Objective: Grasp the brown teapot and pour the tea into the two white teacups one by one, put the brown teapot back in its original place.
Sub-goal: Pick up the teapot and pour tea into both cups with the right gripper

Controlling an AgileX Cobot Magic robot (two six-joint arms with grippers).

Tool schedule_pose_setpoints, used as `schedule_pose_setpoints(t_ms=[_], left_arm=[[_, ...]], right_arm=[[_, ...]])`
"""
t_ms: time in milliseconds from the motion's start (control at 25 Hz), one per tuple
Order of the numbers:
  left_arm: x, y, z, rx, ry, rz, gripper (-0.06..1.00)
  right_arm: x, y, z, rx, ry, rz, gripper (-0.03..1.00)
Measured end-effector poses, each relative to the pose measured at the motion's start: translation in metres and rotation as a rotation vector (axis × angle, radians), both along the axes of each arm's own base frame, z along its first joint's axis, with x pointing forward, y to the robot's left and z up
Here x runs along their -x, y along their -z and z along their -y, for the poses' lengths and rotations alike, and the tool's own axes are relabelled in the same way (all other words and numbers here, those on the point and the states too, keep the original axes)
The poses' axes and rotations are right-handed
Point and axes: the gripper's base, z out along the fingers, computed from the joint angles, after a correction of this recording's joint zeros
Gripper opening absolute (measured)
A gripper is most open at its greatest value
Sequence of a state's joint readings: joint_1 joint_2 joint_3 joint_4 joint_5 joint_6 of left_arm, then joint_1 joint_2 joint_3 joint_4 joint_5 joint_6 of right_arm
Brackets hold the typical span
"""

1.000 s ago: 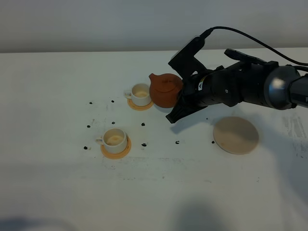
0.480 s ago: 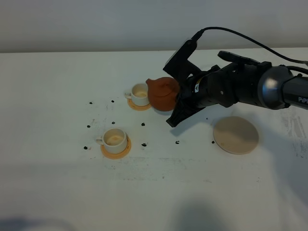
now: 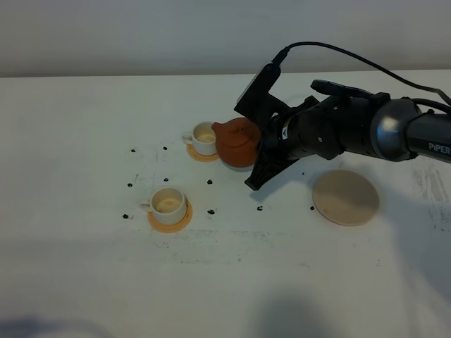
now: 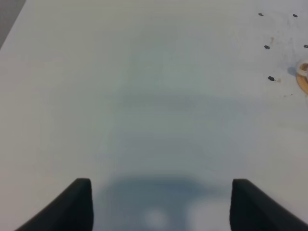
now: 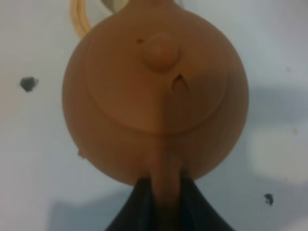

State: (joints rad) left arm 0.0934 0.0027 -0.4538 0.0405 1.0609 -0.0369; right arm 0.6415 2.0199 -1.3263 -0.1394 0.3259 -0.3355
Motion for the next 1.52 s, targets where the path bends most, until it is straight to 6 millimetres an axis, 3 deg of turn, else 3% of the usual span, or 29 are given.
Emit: schedule_pose_setpoints(t_ms=[280, 1520], left_arm=[[0.0, 0.0, 0.0, -0.003, -0.002, 0.0, 0.57], [0.0, 0.0, -0.004, -0.045, -0.027, -0.003, 0.57]], right_arm=[[-0.011, -0.006, -0.006, 0.029, -0.024, 0.038, 0.09], [-0.018, -0.01, -0.002, 0.186, -0.116, 0.117, 0.09]])
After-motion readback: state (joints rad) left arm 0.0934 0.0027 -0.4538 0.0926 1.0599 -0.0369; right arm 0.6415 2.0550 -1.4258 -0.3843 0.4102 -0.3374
